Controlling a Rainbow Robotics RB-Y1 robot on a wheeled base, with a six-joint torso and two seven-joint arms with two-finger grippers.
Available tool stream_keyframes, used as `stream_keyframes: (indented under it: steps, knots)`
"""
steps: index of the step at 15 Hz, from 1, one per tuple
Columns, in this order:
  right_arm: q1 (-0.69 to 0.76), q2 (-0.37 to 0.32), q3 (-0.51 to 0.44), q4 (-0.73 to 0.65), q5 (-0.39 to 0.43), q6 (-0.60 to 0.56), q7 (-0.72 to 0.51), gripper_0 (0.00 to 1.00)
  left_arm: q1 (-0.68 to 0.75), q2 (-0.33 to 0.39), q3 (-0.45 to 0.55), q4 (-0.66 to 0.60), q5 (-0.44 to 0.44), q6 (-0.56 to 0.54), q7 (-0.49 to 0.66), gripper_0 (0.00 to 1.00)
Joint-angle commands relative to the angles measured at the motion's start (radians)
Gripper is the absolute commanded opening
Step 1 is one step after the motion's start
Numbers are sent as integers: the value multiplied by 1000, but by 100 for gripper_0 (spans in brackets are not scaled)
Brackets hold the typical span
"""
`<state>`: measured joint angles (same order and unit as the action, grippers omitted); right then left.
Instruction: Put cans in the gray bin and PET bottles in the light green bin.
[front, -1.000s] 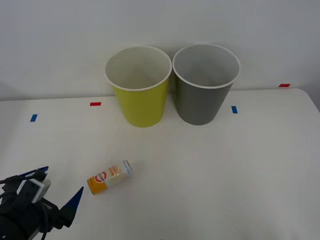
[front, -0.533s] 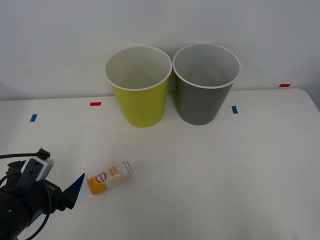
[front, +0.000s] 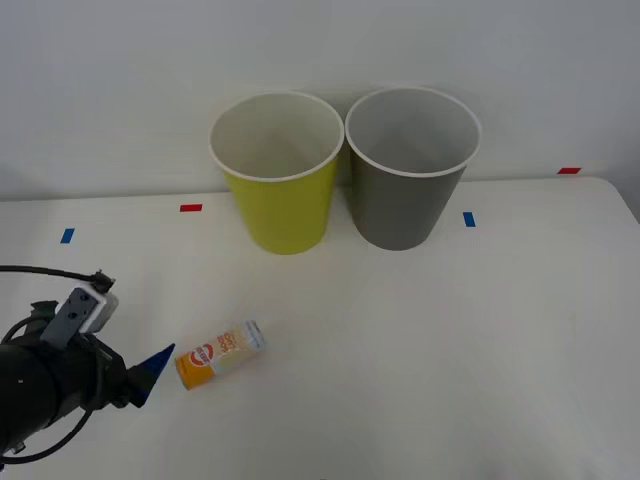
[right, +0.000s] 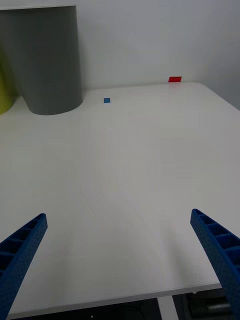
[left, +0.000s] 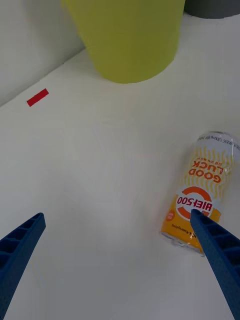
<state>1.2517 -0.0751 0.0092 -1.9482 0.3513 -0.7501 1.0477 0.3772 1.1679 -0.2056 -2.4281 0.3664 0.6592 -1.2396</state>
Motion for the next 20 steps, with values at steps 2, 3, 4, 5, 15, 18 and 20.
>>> stream_keyframes:
  steps: [2,3,4,5,15,18,20]
  knots:
    - [0,0,0,0,0,0,0,100,-152,-4,0,-22,247,204,-210,100]
    - [0,0,0,0,0,0,0,100,-190,-7,0,-37,302,272,-238,100]
    - [0,0,0,0,0,0,0,100,-221,-8,0,-51,347,333,-264,100]
    - [0,0,0,0,0,0,0,100,-256,-13,0,-62,393,396,-296,100]
    - [0,0,0,0,0,0,0,100,-526,-125,-192,38,414,577,-396,100]
    - [0,0,0,0,0,0,0,100,-577,-163,-228,53,419,628,-379,100]
    - [0,0,0,0,0,0,0,100,-587,-200,-230,63,417,666,-366,100]
